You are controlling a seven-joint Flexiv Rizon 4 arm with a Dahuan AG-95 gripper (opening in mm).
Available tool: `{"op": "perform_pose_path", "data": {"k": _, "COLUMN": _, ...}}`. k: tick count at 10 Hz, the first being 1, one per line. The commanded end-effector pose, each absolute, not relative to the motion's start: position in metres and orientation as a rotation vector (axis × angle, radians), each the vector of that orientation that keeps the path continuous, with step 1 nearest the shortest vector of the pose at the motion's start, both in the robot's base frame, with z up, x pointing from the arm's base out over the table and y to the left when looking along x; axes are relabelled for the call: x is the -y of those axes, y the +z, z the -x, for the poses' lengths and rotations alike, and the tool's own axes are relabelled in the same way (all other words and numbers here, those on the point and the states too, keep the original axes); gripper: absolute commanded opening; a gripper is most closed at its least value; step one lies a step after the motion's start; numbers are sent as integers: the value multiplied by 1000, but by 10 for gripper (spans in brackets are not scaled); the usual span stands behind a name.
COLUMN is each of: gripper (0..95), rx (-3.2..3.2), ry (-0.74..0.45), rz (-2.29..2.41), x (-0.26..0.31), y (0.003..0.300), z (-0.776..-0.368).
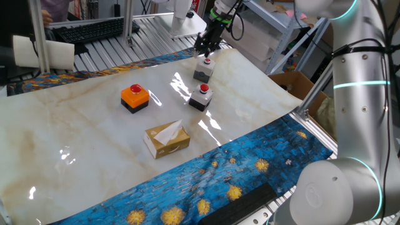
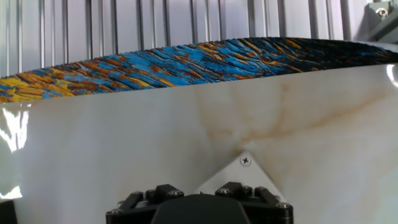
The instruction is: Press three buttons from left to right in sequence
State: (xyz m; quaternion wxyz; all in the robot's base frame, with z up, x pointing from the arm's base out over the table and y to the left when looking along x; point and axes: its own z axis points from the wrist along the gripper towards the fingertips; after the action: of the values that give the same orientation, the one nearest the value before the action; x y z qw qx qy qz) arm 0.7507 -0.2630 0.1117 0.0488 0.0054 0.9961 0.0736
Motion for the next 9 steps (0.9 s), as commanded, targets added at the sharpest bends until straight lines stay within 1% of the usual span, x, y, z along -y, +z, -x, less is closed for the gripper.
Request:
{"op": "perform_pose_path", "data": {"k": 1, "gripper": 0, "rx": -3045, "ry": 228, "rz": -12, "x": 265, "y": 113, "z": -755}}
{"op": "perform_pose_path", "data": {"k": 4, "gripper": 0, "rx": -3075, "ry": 177, "rz": 95, "x": 274, "y": 118, "z": -752}}
{"op": "perform_pose_path", "data": {"k": 6, "gripper": 0, "rx": -3076, "ry": 174, "rz": 130, "x": 279, "y": 118, "z": -750}}
{"op": "perform_pose_path", "data": {"k": 9, "gripper": 0, "rx": -3063, "ry": 167, "rz": 235, "x": 294, "y": 110, "z": -744}}
